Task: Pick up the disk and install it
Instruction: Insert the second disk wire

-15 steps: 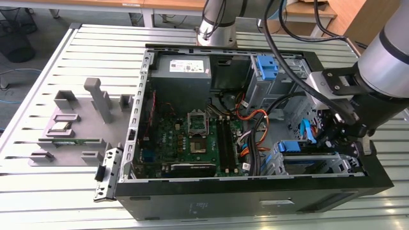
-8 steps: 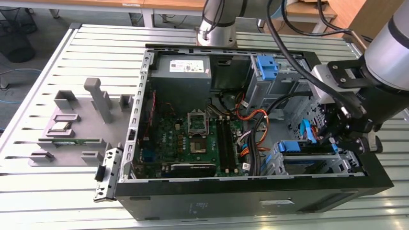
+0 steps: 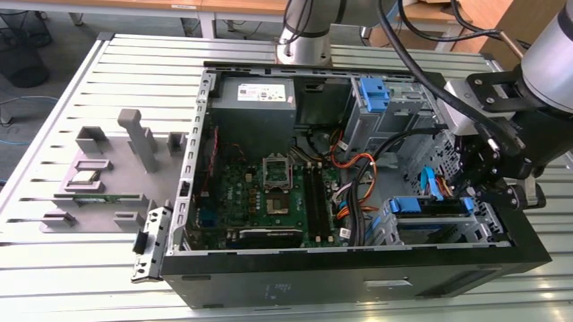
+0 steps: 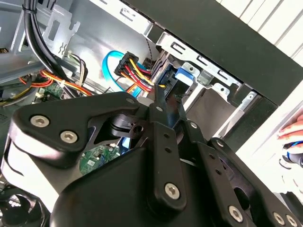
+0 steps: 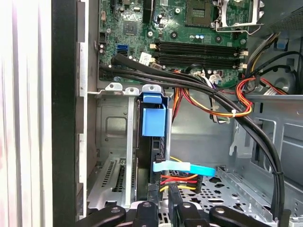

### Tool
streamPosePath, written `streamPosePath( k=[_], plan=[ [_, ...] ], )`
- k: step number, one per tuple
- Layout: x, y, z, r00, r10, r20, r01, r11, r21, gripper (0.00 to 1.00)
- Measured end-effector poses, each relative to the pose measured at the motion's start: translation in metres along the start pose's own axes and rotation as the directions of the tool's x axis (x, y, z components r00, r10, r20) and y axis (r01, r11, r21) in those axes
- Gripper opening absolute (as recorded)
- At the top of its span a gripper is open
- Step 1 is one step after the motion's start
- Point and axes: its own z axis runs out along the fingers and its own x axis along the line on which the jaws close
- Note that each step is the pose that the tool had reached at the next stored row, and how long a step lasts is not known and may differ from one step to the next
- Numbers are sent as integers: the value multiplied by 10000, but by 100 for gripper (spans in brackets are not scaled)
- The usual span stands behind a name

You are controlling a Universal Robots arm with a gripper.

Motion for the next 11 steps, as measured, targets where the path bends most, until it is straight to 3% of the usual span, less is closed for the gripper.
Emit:
streamPosePath(
  k=[3,8,9,11],
  plan=[
    [0,-1,-2,10000,1,-3,-1,10000,-15,24],
    [1,-10,9,10000,73,3,-72,9961,-877,24],
    [0,-11,9,10000,79,5,-78,9954,-958,24],
    [0,-10,9,10000,82,4,-81,9951,-983,24]
  ],
)
